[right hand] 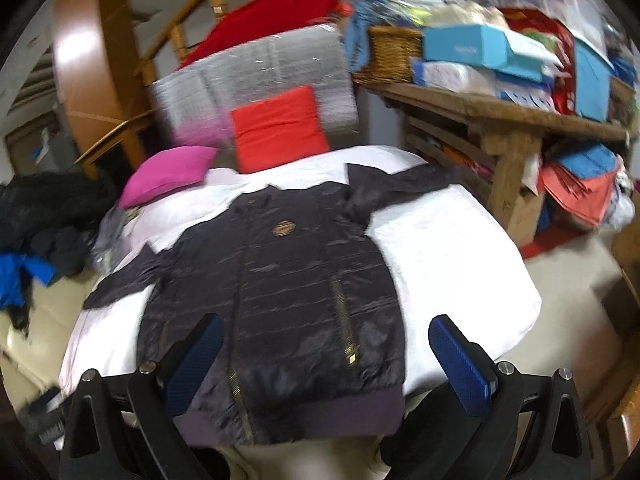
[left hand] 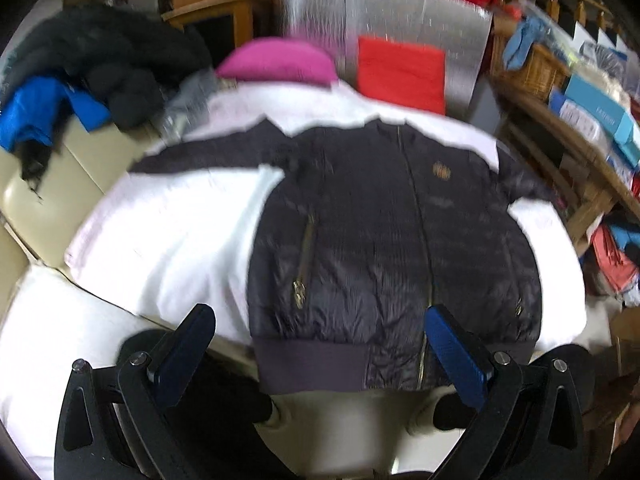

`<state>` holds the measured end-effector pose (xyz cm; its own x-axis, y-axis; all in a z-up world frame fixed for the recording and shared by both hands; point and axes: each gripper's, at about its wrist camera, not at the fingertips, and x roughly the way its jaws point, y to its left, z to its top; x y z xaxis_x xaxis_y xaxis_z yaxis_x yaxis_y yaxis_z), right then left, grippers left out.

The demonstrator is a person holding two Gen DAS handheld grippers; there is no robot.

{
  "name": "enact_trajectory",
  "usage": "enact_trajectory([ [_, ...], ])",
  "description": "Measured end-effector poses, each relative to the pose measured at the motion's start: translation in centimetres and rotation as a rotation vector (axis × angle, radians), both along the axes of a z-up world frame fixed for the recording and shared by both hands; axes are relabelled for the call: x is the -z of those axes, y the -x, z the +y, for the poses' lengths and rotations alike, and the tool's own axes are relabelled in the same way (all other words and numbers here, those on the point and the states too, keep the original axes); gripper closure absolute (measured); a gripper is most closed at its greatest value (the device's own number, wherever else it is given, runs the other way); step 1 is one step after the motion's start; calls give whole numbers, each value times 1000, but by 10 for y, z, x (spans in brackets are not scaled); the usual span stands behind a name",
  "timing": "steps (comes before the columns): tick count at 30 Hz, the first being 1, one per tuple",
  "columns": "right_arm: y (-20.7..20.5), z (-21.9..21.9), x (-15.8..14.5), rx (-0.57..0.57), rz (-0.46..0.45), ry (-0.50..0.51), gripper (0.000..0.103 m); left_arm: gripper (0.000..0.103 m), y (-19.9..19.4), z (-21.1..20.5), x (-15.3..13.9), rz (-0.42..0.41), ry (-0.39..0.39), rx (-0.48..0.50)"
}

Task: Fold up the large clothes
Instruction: 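Grasp the jacket sleeve cuff with the right gripper and lift it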

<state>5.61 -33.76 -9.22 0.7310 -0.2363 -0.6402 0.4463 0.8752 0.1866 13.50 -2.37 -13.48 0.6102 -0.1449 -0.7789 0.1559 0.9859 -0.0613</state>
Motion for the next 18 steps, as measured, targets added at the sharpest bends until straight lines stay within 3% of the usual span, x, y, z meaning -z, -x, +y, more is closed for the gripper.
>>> enact_trajectory([
  [3, -25, -27, 10, 36, 30, -6, 0, 0, -16, -12, 10, 28, -21, 22],
  [9, -80, -83, 29, 26, 30, -64, 0, 0, -73, -31, 15, -17, -74, 44],
  [13, -121, -149, 55, 41, -15, -255, 0, 0, -126, -46, 24, -77, -128, 22],
  [18, -165, -234, 100, 125, -110, -512, 0, 0, -191, -66, 42, -96, -115, -21],
])
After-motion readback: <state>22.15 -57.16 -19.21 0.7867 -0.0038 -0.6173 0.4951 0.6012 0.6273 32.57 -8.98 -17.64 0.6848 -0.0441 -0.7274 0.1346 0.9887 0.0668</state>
